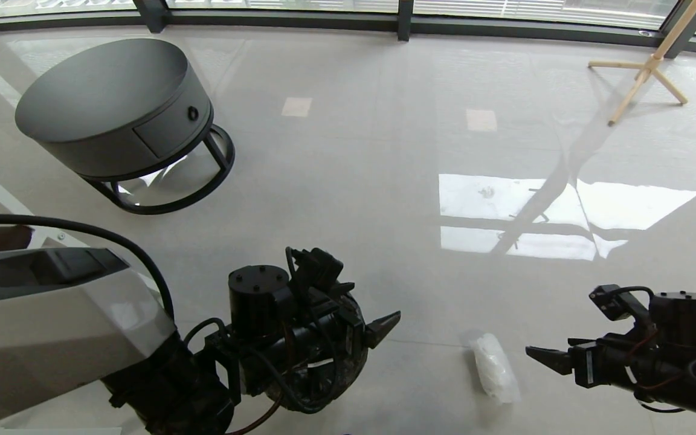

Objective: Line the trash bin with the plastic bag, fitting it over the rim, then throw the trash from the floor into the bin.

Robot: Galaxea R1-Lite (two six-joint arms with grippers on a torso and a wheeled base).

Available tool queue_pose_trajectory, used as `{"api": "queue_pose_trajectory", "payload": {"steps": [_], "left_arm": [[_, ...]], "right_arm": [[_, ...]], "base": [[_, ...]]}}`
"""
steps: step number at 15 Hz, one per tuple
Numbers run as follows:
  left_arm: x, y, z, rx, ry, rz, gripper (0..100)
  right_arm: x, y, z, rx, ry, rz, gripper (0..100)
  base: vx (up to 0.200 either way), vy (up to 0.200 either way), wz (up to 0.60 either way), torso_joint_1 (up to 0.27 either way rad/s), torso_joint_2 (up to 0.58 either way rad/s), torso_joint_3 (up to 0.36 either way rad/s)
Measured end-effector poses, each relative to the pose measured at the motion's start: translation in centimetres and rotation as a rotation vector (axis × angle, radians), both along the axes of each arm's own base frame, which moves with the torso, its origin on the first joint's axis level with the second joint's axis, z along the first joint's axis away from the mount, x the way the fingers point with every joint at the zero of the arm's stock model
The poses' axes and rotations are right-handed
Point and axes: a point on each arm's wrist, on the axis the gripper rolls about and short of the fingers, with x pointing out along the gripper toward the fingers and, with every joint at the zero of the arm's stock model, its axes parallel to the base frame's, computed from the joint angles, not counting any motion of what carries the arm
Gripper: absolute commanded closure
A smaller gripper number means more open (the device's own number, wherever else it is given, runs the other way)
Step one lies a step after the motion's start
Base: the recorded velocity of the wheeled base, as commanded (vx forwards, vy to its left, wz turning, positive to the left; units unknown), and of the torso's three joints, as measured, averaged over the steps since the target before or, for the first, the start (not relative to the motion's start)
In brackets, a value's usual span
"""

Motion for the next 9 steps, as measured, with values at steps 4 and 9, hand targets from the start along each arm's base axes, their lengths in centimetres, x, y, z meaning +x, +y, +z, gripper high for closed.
{"api": "queue_pose_trajectory", "payload": {"steps": [4, 9], "left_arm": [[0.4, -0.4, -0.7, -0.006, -0.006, -0.004, 0], [0.3, -1.4, -1.7, -0.001, -0.001, -0.031, 0]], "right_arm": [[2.5, 0.7, -3.6, -0.127, 0.071, -0.120, 0], [4.8, 2.5, -7.3, -0.176, 0.134, -0.116, 0]], "base": [[0.000, 0.000, 0.00, 0.000, 0.00, 0.000], [0.000, -0.080, 0.00, 0.001, 0.00, 0.002]]}}
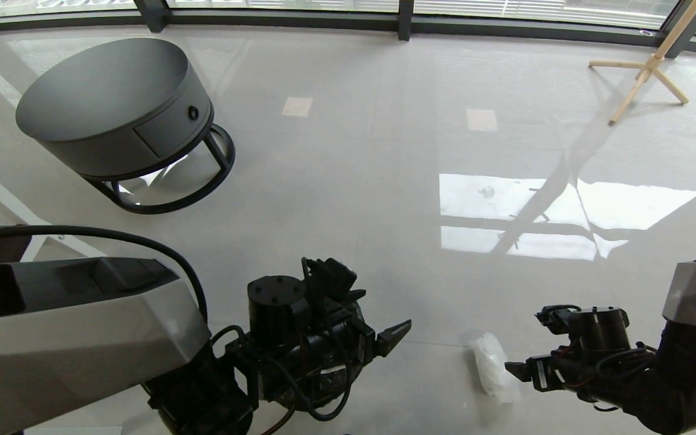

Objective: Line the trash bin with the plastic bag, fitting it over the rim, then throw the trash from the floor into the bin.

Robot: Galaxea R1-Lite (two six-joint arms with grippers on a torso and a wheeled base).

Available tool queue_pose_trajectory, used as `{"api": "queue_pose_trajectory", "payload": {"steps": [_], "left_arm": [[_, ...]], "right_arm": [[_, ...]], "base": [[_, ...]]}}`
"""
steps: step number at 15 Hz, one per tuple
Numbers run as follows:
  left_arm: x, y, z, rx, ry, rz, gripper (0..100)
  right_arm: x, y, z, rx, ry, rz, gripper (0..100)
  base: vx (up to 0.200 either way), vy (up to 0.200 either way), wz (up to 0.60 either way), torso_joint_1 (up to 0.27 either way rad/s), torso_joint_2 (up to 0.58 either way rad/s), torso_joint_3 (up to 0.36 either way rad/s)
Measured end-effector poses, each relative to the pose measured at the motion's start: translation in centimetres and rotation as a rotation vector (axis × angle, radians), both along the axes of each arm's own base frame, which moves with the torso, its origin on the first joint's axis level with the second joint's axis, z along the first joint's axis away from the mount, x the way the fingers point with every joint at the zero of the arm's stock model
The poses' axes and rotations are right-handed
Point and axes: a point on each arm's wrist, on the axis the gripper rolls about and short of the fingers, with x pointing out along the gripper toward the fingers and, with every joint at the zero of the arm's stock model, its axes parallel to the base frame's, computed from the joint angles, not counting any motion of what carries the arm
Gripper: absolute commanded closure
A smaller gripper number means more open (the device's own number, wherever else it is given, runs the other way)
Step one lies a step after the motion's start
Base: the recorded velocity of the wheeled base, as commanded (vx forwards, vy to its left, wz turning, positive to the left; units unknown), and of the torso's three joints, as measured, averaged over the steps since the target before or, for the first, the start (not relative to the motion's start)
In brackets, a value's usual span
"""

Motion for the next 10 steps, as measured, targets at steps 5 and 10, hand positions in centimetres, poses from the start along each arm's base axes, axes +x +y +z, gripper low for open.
{"api": "queue_pose_trajectory", "payload": {"steps": [5, 10], "left_arm": [[-0.4, -1.1, -0.9, 0.021, 0.005, -0.038, 0], [-0.5, -1.1, -0.9, 0.007, -0.001, -0.072, 0]], "right_arm": [[-0.6, 0.1, -0.3, 0.082, -0.146, 0.052, 0], [-1.3, 0.1, -2.4, 0.082, -0.117, 0.068, 0]], "base": [[0.000, -0.040, -0.12, 0.002, 0.00, 0.000], [0.000, 0.000, -0.48, 0.002, 0.00, 0.005]]}}
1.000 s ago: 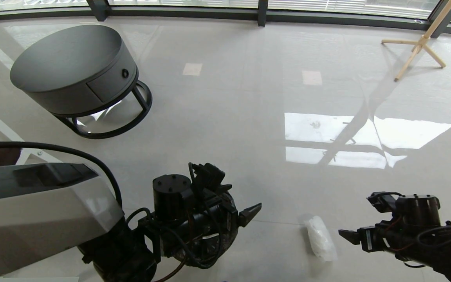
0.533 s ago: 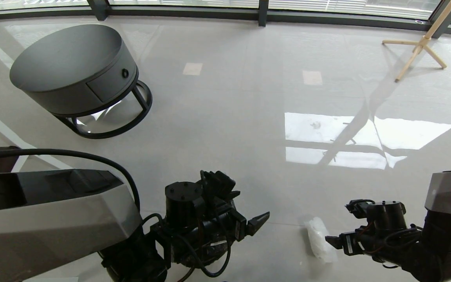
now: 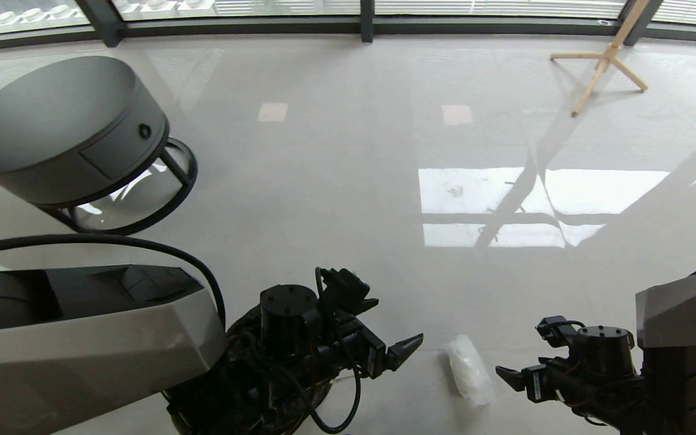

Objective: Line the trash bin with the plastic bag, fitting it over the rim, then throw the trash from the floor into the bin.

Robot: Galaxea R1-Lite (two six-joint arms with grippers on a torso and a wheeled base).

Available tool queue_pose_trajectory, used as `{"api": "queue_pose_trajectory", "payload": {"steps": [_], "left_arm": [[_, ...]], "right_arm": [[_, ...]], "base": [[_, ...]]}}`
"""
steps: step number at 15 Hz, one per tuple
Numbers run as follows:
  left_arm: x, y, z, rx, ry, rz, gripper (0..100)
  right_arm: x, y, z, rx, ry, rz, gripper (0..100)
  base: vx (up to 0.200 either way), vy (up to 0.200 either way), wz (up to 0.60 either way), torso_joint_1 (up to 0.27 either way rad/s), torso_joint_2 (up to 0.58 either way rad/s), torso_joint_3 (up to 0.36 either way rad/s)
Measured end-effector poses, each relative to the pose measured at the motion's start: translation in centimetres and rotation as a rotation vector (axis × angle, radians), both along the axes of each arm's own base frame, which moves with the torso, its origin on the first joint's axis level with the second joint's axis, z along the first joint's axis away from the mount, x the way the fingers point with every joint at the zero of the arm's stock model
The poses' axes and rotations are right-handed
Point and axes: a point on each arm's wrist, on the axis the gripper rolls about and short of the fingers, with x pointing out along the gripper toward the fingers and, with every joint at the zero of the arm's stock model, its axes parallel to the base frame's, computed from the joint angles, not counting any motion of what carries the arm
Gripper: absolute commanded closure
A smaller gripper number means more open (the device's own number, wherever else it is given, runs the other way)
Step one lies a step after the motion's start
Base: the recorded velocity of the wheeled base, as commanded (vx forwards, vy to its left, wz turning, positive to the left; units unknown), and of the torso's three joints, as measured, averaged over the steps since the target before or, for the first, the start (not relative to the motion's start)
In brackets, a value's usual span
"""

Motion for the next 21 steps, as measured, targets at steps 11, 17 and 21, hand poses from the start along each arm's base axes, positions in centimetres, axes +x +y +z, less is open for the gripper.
{"api": "queue_pose_trajectory", "payload": {"steps": [11, 17, 21], "left_arm": [[0.2, -0.1, -0.8, 0.012, 0.018, -0.001, 0], [0.5, -0.1, -1.0, 0.013, 0.023, 0.004, 0], [0.6, 0.1, -1.4, 0.034, 0.051, 0.010, 0]], "right_arm": [[3.9, 3.6, -3.2, -0.061, 0.121, 0.045, 0], [9.9, 5.6, -2.4, -0.045, -0.031, -0.022, 0], [14.2, 6.2, -2.2, -0.033, -0.125, -0.067, 0]], "base": [[0.000, 0.000, 0.00, 0.000, 0.00, 0.000], [0.000, 0.000, 0.00, 0.000, 0.00, 0.000], [0.000, 0.000, 0.00, 0.000, 0.00, 0.000]]}}
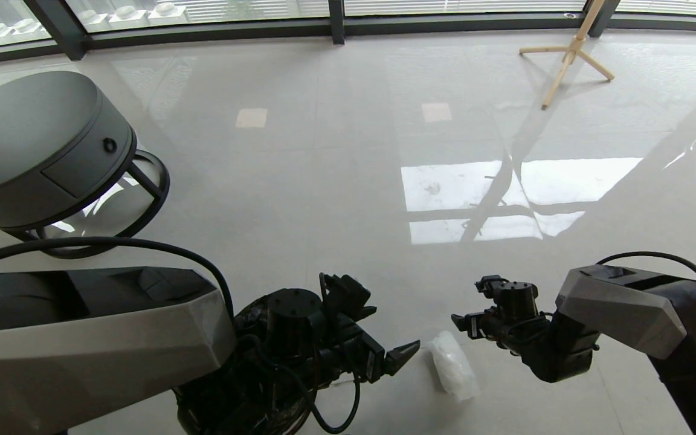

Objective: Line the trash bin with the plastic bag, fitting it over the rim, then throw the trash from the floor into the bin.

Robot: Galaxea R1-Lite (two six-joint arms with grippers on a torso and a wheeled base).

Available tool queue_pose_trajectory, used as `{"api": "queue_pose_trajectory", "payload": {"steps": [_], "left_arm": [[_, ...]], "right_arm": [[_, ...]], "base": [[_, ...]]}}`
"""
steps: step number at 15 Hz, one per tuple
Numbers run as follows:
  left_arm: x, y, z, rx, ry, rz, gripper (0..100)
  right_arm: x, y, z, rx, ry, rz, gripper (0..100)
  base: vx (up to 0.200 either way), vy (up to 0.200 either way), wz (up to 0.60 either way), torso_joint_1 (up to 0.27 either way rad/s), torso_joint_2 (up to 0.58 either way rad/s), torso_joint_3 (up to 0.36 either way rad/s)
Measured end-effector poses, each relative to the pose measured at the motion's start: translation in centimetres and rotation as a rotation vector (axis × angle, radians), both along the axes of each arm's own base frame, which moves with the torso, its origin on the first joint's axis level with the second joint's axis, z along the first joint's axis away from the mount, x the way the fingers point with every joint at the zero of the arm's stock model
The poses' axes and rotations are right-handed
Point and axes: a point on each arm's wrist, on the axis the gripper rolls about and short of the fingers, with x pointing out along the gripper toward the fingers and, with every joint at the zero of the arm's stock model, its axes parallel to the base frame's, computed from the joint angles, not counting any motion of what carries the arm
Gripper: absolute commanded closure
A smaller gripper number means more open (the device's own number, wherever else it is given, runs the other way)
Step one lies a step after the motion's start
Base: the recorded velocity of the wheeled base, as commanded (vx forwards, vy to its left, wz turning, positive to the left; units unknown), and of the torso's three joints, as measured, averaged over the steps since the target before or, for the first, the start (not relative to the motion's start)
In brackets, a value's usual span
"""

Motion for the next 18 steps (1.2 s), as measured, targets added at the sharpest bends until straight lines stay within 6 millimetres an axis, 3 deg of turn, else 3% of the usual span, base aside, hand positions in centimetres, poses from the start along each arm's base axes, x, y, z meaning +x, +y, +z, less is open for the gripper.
{"api": "queue_pose_trajectory", "payload": {"steps": [3, 7, 10, 18], "left_arm": [[0.1, 0.2, -0.2, 0.016, 0.020, 0.008, 0], [0.3, 0.4, -0.2, 0.017, 0.023, 0.014, 0], [0.6, 0.4, -0.3, 0.015, 0.020, 0.018, 0], [0.7, 0.3, -0.5, 0.015, 0.021, 0.020, 0]], "right_arm": [[2.6, 0.2, 0.1, -0.005, 0.015, -0.014, 0], [4.9, 0.4, 0.2, 0.021, 0.150, -0.051, 0], [6.4, 0.3, 0.9, 0.046, 0.154, -0.057, 0], [6.9, 0.4, 0.8, 0.066, 0.219, -0.045, 0]], "base": [[0.000, 0.000, 0.00, 0.000, 0.00, 0.000], [0.000, 0.000, 0.00, 0.000, 0.00, 0.000], [0.000, 0.000, 0.00, 0.000, 0.00, 0.000], [0.000, 0.000, 0.00, 0.000, 0.00, 0.000]]}}
